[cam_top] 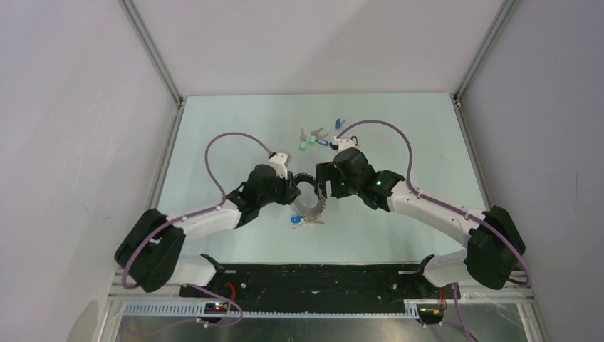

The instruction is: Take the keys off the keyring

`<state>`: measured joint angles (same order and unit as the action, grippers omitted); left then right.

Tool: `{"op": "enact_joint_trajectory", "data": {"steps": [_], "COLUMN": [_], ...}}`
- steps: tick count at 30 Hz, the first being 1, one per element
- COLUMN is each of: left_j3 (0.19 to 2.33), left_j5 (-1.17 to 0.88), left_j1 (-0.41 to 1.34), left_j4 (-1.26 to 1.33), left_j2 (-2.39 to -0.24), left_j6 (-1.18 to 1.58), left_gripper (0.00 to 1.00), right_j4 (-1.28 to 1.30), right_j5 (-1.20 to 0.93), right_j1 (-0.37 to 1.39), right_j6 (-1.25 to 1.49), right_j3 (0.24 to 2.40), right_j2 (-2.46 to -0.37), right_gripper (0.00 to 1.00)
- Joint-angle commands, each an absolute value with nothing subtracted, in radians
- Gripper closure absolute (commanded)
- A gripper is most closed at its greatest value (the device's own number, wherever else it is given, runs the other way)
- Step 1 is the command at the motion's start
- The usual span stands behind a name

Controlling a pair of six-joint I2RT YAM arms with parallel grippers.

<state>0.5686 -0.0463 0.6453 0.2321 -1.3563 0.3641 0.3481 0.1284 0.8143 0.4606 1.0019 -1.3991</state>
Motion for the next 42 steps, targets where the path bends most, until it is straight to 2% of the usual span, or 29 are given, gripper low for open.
{"op": "enact_joint_trajectory", "data": {"steps": [1, 6, 8, 10, 11, 12, 13, 14, 15, 16, 17, 19, 21, 26, 32, 38, 42], "left_j3": [0.620, 0.696, 0.722, 0.744, 0.755, 0.759, 0.765, 0.766, 0.764, 0.759, 0.744, 0.717, 0.684, 0.549, 0.423, 0.386, 0.328], "left_j5": [0.011, 0.052, 0.059, 0.071, 0.079, 0.083, 0.087, 0.087, 0.088, 0.089, 0.092, 0.093, 0.100, 0.120, 0.062, -0.096, -0.175], "left_j1": [0.667, 0.688, 0.689, 0.690, 0.690, 0.690, 0.689, 0.689, 0.690, 0.690, 0.690, 0.689, 0.688, 0.688, 0.688, 0.688, 0.695], "left_j4": [0.153, 0.043, -0.003, -0.038, -0.044, -0.052, -0.053, -0.059, -0.062, -0.063, -0.061, -0.052, -0.040, 0.094, 0.237, 0.389, 0.603], "left_j2": [-1.254, -1.213, -1.199, -1.191, -1.183, -1.178, -1.166, -1.148, -1.134, -1.096, -1.072, -0.983, -0.894, -0.711, -0.617, -0.646, -0.696], "left_j6": [0.337, 0.324, 0.318, 0.312, 0.310, 0.308, 0.308, 0.311, 0.318, 0.323, 0.330, 0.332, 0.324, 0.338, 0.341, 0.291, 0.297], "left_gripper": [1.00, 1.00, 1.00, 1.00, 1.00, 1.00, 0.99, 0.97, 0.81, 0.70, 0.48, 0.29, 0.22, 0.20, 0.20, 0.21, 0.23], "right_j4": [0.297, 0.223, 0.206, 0.199, 0.199, 0.199, 0.198, 0.197, 0.198, 0.200, 0.202, 0.215, 0.217, 0.203, 0.173, 0.128, 0.134], "right_j5": [0.120, 0.045, 0.020, -0.026, -0.038, -0.062, -0.073, -0.086, -0.088, -0.084, -0.079, -0.076, -0.112, -0.243, -0.344, -0.382, -0.406], "right_j1": [0.818, 0.872, 0.891, 0.894, 0.895, 0.896, 0.895, 0.894, 0.892, 0.890, 0.882, 0.859, 0.822, 0.746, 0.682, 0.641, 0.623], "right_j6": [0.354, 0.274, 0.265, 0.270, 0.273, 0.276, 0.276, 0.279, 0.282, 0.288, 0.295, 0.304, 0.311, 0.274, 0.267, 0.295, 0.313], "right_j3": [0.985, 0.984, 0.984, 0.985, 0.984, 0.984, 0.984, 0.984, 0.984, 0.984, 0.984, 0.984, 0.983, 0.984, 0.985, 0.988, 1.013], "right_j2": [-1.329, -1.316, -1.315, -1.312, -1.311, -1.308, -1.306, -1.297, -1.290, -1.273, -1.263, -1.218, -1.183, -1.092, -0.977, -0.901, -0.897], "right_gripper": [0.11, 0.23, 0.31, 0.44, 0.62, 0.72, 0.92, 0.97, 1.00, 1.00, 1.00, 1.00, 1.00, 1.00, 1.00, 1.00, 1.00]}}
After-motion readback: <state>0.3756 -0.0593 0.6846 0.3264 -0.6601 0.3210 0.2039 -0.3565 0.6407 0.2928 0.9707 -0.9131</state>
